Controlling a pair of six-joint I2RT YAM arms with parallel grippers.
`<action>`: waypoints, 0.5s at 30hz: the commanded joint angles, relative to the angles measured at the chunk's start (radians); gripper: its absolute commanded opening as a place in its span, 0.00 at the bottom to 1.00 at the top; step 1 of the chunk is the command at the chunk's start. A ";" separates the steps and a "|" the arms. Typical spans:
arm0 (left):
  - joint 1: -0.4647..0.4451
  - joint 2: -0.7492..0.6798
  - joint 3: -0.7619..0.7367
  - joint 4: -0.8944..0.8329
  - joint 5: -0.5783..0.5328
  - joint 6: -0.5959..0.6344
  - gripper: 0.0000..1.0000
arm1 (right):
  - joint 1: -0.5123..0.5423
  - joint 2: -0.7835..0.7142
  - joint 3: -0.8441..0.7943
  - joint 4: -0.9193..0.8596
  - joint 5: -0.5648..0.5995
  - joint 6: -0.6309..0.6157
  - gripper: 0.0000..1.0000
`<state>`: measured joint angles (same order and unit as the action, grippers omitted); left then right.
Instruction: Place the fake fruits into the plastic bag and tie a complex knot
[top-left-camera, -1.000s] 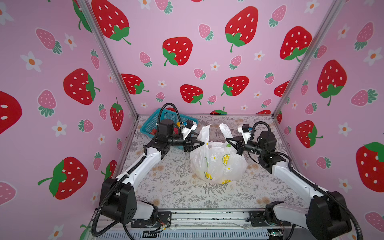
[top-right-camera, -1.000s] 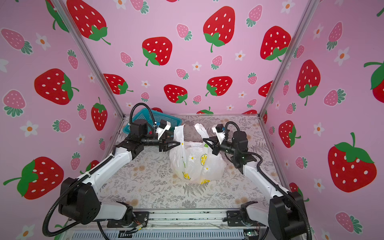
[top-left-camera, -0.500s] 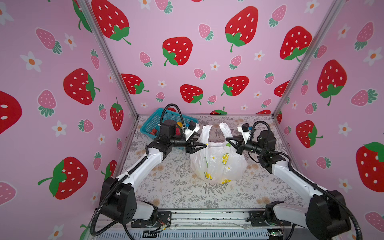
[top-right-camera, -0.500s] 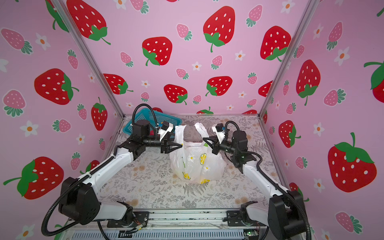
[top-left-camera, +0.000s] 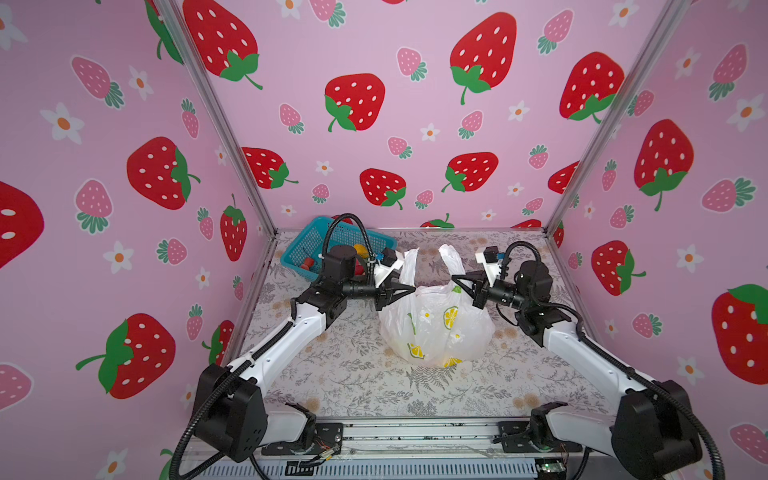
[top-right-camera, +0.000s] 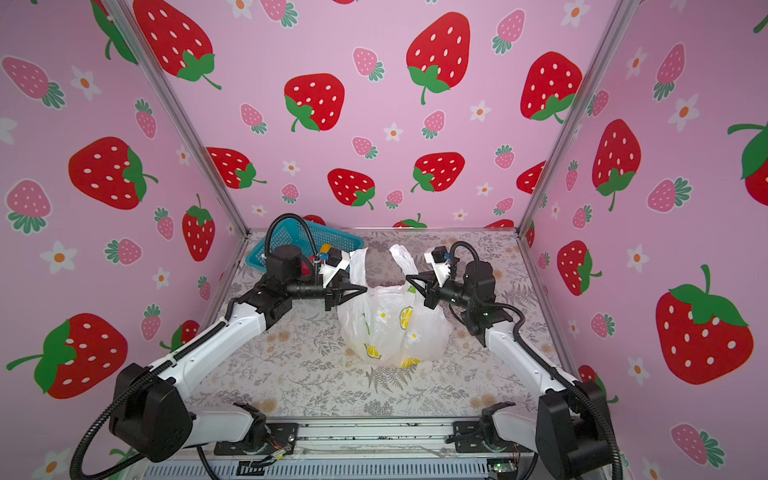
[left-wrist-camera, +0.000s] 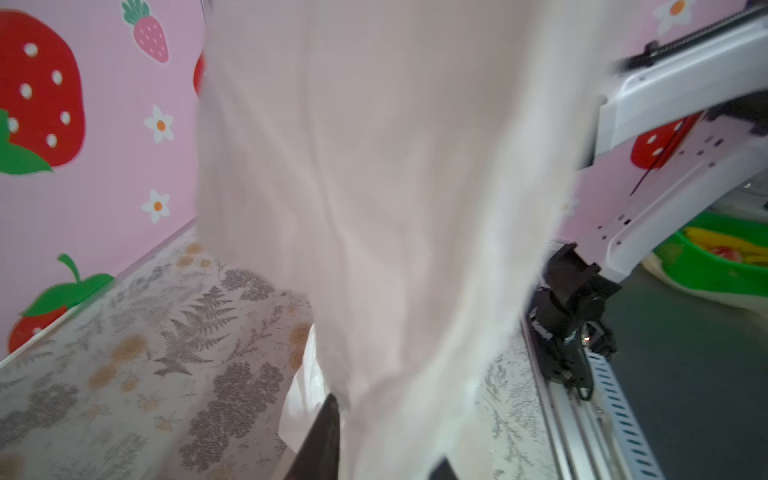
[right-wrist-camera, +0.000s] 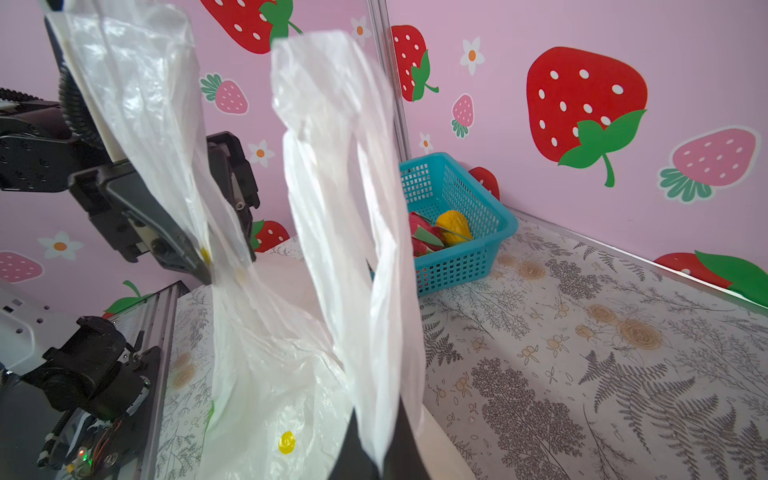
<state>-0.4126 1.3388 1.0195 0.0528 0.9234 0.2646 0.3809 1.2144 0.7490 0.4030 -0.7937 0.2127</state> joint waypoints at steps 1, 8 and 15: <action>-0.005 -0.031 -0.002 -0.014 -0.005 0.069 0.15 | -0.008 -0.007 0.014 0.022 0.004 0.015 0.00; -0.054 -0.006 0.120 -0.363 -0.093 0.345 0.12 | -0.010 0.011 0.052 -0.036 -0.015 0.042 0.00; -0.154 0.100 0.291 -0.623 -0.235 0.548 0.13 | -0.010 0.033 0.077 -0.076 -0.032 0.037 0.00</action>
<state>-0.5381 1.3994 1.2350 -0.3950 0.7578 0.6598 0.3767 1.2373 0.7994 0.3450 -0.8021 0.2420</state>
